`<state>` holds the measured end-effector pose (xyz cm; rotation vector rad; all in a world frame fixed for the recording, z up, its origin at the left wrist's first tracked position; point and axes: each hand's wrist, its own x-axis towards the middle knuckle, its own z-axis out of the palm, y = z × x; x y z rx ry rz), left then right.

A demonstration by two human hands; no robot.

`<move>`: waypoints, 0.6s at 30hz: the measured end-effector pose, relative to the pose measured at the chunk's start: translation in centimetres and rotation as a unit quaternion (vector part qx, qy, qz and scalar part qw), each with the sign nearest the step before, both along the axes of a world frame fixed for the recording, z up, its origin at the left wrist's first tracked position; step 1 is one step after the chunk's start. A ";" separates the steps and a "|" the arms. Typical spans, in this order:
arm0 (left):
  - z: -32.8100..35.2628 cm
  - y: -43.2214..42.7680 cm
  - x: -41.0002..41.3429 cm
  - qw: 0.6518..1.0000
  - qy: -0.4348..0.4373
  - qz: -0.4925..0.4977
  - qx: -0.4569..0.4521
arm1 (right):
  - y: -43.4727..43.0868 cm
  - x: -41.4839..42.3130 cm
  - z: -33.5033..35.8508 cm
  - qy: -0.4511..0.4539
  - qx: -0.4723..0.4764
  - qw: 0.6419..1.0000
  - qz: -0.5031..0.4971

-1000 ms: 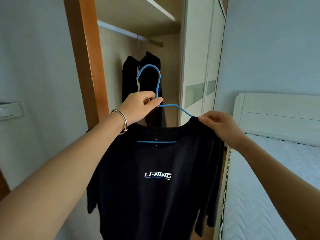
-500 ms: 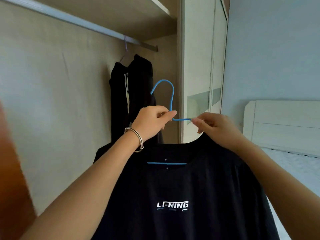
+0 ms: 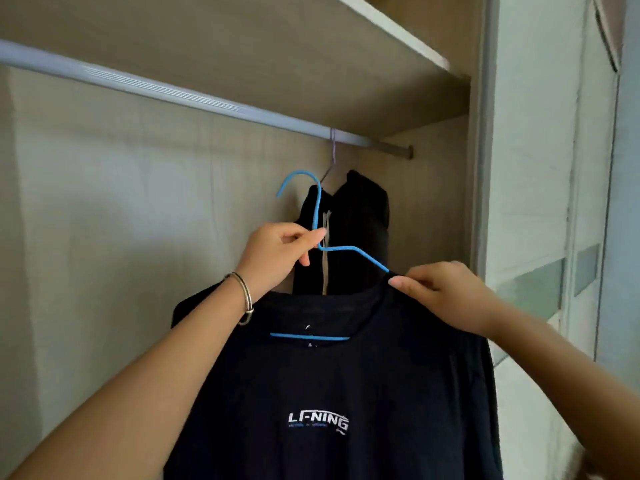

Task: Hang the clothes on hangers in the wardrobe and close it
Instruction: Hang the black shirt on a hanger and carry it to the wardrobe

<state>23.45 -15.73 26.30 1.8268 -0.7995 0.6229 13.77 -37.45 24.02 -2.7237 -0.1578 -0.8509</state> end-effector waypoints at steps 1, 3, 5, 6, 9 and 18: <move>0.3 0.4 1.1 1.000 0.003 0.014 -0.008 | 0.7 1.2 0.5 0.007 0.000 1.000 0.016; 1.4 1.5 3.0 0.999 0.011 0.040 -0.017 | 2.2 3.2 2.1 0.013 0.007 0.998 0.058; 3.5 3.3 4.7 0.997 0.015 0.061 -0.035 | 3.7 4.6 4.2 0.039 0.036 0.992 0.115; 4.6 4.3 5.5 0.996 0.016 0.072 -0.052 | 4.4 5.1 5.2 0.068 0.069 0.983 0.154; 7.7 7.3 7.6 0.988 0.005 0.121 -0.100 | 6.7 6.6 7.5 0.136 0.203 0.935 0.256; 12.5 12.8 8.9 0.952 -0.036 0.260 -0.159 | 16.6 12.1 12.6 0.036 0.458 0.819 0.343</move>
